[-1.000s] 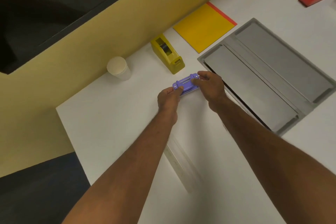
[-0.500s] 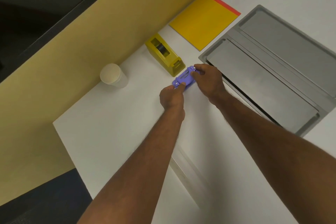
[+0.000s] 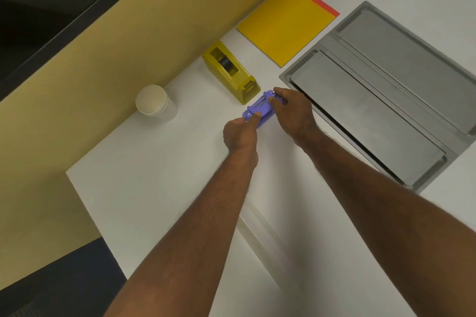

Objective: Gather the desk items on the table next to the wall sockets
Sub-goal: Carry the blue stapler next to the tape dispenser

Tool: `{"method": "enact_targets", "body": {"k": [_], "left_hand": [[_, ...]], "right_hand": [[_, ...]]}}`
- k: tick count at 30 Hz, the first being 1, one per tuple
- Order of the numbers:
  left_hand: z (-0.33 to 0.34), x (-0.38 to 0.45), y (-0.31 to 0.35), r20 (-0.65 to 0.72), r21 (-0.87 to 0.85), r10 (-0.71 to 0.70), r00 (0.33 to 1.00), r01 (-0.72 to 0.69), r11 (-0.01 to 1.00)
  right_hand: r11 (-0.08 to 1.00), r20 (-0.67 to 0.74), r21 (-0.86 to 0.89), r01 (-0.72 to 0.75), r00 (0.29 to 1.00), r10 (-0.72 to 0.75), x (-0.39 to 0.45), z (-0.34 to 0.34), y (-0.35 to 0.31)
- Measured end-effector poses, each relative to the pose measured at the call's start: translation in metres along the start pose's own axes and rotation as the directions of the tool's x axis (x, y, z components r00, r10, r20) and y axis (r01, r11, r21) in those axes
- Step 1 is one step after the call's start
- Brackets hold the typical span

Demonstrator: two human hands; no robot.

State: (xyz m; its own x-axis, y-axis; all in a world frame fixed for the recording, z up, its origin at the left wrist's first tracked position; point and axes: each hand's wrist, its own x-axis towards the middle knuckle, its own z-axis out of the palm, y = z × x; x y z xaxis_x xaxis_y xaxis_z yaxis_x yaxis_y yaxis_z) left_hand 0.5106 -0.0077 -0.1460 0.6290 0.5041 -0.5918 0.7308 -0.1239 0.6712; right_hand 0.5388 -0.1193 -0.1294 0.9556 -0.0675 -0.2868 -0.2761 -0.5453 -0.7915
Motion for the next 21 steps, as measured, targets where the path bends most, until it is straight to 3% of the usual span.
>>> {"method": "enact_targets", "body": {"k": [5, 9, 16, 21], "left_hand": [[-0.004, -0.009, 0.001, 0.028, -0.033, -0.052, 0.998, 0.053, 0.998], [-0.013, -0.041, -0.002, 0.049, -0.057, -0.043, 0.998, 0.046, 0.997], [-0.025, -0.124, -0.024, 0.194, 0.144, 0.124, 0.973, -0.153, 0.978], [-0.026, -0.190, -0.052, 0.409, 0.288, 0.271, 0.871, -0.405, 0.868]], "right_hand": [[0.992, 0.053, 0.076, -0.102, 0.994, 0.098, -0.014, -0.006, -0.004], [0.984, 0.013, 0.094, -0.150, 0.989, 0.150, -0.054, -0.021, 0.007], [0.993, -0.165, 0.043, -0.106, 0.980, 0.111, -0.171, -0.062, 0.057], [0.987, -0.244, 0.026, -0.160, 0.956, 0.161, -0.252, -0.096, 0.096]]}}
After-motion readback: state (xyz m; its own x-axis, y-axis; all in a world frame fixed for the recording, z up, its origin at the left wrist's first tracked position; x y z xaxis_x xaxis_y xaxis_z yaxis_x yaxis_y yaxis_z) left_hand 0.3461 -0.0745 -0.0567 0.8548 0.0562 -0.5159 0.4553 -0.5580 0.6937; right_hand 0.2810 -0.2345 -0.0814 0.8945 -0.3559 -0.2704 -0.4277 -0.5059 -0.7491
